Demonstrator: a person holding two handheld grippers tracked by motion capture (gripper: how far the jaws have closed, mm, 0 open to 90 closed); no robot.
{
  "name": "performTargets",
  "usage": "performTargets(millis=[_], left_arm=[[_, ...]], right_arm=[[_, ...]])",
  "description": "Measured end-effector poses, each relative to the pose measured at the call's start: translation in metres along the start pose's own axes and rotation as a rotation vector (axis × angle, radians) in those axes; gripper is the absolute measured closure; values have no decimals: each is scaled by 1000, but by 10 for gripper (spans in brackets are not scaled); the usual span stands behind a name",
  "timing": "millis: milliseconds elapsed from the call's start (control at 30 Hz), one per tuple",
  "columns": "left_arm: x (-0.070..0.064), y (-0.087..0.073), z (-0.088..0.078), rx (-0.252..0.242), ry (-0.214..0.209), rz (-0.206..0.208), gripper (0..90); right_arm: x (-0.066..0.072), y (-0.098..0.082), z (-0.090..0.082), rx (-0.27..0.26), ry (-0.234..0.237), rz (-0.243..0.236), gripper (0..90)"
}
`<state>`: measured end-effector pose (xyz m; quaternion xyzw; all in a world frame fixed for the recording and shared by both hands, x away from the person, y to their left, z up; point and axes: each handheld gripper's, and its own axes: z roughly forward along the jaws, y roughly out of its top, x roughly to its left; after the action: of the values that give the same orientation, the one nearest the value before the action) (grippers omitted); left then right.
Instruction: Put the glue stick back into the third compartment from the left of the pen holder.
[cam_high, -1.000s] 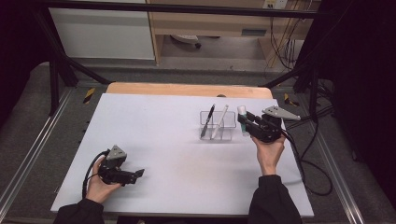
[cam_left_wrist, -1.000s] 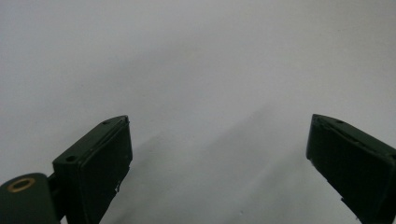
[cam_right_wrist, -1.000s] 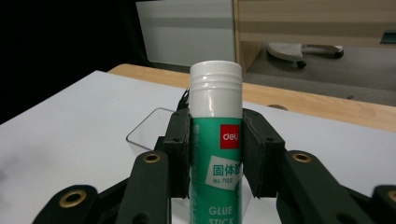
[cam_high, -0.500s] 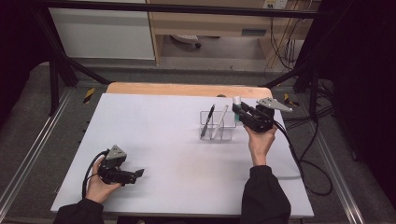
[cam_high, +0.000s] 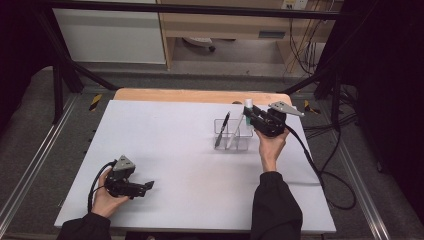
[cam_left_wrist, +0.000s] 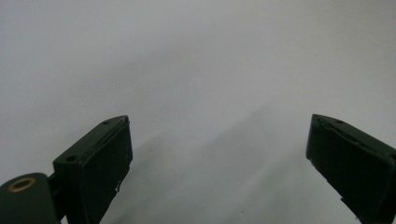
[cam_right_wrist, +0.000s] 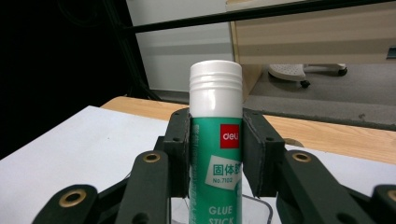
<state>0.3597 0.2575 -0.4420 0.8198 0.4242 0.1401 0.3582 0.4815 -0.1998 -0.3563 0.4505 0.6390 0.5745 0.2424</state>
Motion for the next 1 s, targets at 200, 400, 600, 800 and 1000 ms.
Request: performTargets(millis=[200,400,600,800,1000], left_arm=[[1,0,0,0,0,-2,68],[1,0,0,1,1,0,68],[0,0,2,6,1,0,69],[1,-1,2,7,1,1,70],[0,0,1,4,1,0,70]], right_arm=[[-3,-8,10,13,-8,-19,659],[-6,-17,18,19,3,-3,659],[-10,-25,16,8,11,21,659],[-13,-30,14,8,7,22,659],[-13,-37,14,7,9,21,659]])
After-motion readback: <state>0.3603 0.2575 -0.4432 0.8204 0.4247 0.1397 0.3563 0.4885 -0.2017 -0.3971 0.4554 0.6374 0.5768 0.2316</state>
